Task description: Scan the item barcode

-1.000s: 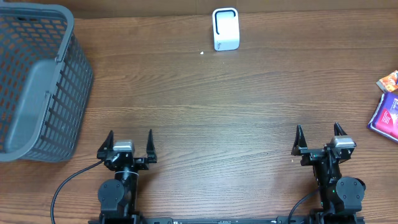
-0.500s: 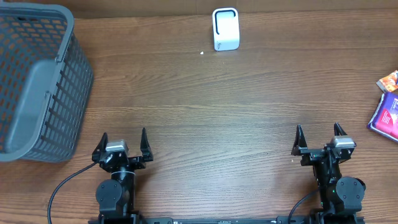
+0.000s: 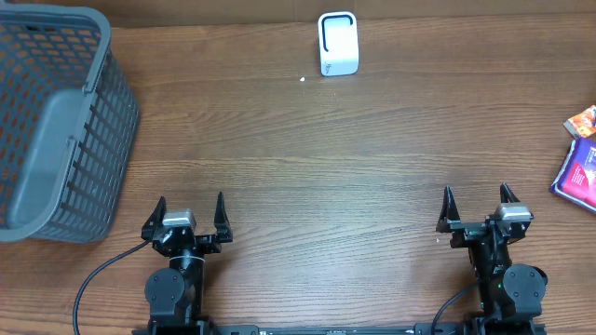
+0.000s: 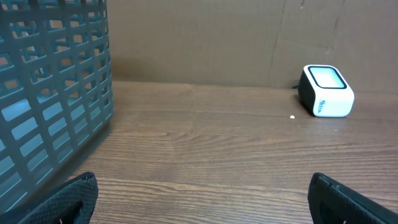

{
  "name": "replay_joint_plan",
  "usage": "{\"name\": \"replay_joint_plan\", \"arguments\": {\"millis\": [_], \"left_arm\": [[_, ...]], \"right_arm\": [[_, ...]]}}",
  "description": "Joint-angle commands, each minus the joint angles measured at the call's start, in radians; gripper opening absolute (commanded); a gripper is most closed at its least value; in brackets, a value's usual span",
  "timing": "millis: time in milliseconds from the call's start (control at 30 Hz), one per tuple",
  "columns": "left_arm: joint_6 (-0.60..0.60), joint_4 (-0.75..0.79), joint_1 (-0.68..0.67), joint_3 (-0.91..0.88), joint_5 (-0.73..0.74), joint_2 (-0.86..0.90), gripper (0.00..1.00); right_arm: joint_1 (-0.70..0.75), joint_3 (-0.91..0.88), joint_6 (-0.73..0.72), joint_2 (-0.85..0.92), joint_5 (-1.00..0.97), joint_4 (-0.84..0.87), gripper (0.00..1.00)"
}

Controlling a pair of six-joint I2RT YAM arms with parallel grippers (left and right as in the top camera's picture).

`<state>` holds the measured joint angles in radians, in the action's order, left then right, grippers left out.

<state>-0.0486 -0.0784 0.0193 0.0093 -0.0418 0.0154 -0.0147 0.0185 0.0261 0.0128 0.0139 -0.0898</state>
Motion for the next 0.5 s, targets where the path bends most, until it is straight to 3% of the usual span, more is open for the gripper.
{"name": "replay_joint_plan", "arguments": {"millis": [0,467], "left_arm": [[0.020,0.000,-0.008,-0.005,0.001,-0.013,1.00],[0.050,0.001,-0.008,-0.005,0.006,-0.013,1.00]], "right_arm": [[-0.005,-0.011,0.001,-0.010,-0.009,0.006,1.00],[-0.005,-0.011,0.001,-0.010,-0.010,0.006,1.00]]}}
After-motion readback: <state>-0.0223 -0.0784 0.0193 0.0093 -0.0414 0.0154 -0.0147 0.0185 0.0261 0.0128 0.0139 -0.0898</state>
